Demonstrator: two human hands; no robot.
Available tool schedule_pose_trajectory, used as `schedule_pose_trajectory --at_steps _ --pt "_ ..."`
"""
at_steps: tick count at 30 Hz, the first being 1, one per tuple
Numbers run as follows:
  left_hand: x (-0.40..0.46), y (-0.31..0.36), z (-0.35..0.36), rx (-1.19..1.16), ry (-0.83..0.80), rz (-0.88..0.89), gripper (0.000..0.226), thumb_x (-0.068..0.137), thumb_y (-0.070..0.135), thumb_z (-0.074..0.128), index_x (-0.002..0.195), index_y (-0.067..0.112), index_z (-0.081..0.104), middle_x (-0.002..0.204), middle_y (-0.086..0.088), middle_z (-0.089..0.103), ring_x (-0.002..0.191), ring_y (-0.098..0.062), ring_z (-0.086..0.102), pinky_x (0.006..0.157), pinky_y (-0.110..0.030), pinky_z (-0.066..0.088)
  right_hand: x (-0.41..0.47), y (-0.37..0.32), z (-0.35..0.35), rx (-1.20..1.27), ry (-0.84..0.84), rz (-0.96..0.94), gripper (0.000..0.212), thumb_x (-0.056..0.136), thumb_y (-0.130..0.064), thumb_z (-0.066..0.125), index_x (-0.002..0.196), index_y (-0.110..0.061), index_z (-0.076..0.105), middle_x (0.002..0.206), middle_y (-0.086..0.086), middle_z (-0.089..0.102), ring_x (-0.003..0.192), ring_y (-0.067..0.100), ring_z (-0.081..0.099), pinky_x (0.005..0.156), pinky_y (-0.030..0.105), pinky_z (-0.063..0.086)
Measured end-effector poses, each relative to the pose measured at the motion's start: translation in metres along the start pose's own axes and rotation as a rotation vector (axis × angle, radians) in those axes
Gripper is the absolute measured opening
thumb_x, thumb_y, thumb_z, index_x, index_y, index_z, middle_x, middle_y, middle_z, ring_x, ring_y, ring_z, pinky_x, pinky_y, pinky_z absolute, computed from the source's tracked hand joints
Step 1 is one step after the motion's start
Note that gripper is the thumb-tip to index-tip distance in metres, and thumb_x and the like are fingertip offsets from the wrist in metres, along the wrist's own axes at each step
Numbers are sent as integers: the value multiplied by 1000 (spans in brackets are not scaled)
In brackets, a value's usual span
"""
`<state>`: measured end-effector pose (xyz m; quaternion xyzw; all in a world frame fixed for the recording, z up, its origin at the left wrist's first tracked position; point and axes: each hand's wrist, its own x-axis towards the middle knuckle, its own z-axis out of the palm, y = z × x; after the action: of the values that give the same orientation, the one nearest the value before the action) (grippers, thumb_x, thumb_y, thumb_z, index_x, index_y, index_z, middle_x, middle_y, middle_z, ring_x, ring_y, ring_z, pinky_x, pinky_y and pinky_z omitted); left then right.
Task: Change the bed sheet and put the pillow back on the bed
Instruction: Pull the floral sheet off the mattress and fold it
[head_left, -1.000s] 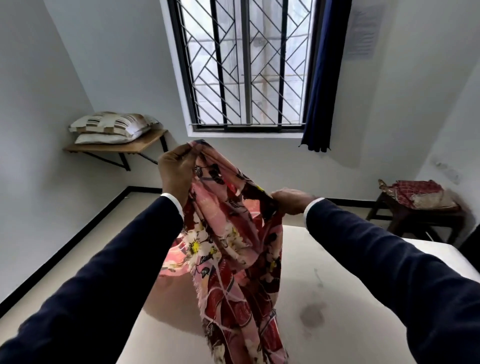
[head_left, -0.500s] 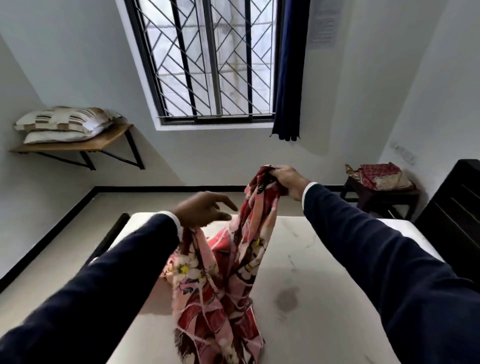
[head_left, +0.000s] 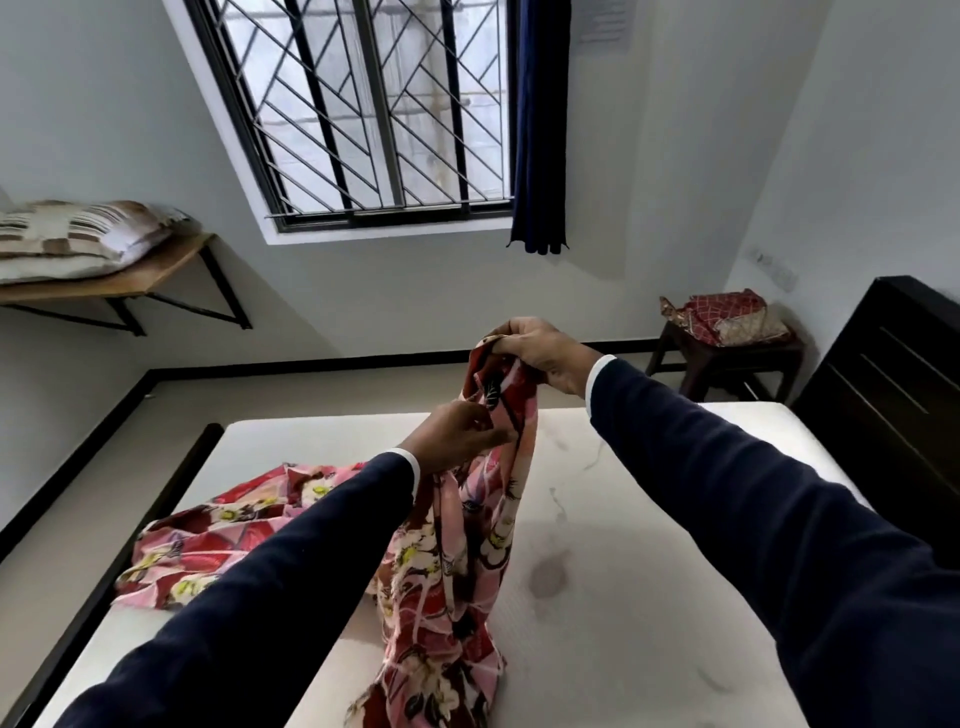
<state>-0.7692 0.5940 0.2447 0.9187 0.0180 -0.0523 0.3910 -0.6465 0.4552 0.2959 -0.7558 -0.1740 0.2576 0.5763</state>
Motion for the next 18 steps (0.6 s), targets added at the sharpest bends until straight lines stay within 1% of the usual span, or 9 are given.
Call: schedule_pose_trajectory --at_steps 2,4,6,8,10,12,13,15,18 --pt "9 4 4 41 55 13 27 95 32 65 87 7 73 86 -11 74 79 -29 70 73 -42 59 2 5 -2 70 12 21 16 92 -16 67 107 -14 62 93 7 68 76 18 64 69 32 55" --pt "16 9 4 33 124 10 28 96 26 64 80 4 72 69 -6 70 60 -23 65 58 -35 54 6 14 -3 141 25 25 25 93 -14 65 117 -13 56 106 10 64 88 20 63 74 32 55" --pt "24 9 -3 -45 198 -29 29 95 27 66 74 10 75 50 9 58 42 -7 48 48 -23 40 5 30 -3 -135 197 -107 36 90 -17 65 123 -15 52 117 9 56 104 23 58 85 33 51" --pt "30 1 -11 -166 297 -52 28 93 34 68 72 17 78 46 10 51 45 -6 38 51 -23 32 -8 52 4 -574 441 -334 40 83 -28 67 120 -20 54 118 4 53 108 24 54 91 39 49" --pt "28 2 -18 -311 358 -61 27 93 31 69 71 17 77 47 11 45 46 -8 35 51 -23 29 -22 77 16 -611 330 -355 43 76 -41 70 112 -23 53 111 0 55 99 21 58 86 44 53" --pt "23 10 -20 -424 343 -36 28 95 23 68 72 8 73 45 14 44 42 -4 36 45 -18 30 -30 96 29 -521 80 -122 57 71 -52 74 114 -23 49 111 0 58 98 20 62 86 45 56" --pt "20 17 -20 -464 310 -10 28 97 17 66 71 6 70 45 16 47 41 0 38 44 -15 32 -29 102 34 -525 33 -27 64 70 -59 71 118 -24 48 113 -1 61 99 21 63 86 44 56" --pt "15 30 -16 -477 261 43 29 97 12 65 68 10 68 47 17 52 43 4 42 46 -11 34 -23 105 39 -602 40 35 63 78 -69 57 124 -26 51 112 2 67 97 25 66 85 41 55" --pt "11 38 -18 -432 247 96 23 96 13 65 76 6 74 49 16 54 43 3 40 45 -12 33 -9 96 35 -730 90 42 45 97 -55 40 114 -22 63 113 8 69 99 32 65 78 36 47"
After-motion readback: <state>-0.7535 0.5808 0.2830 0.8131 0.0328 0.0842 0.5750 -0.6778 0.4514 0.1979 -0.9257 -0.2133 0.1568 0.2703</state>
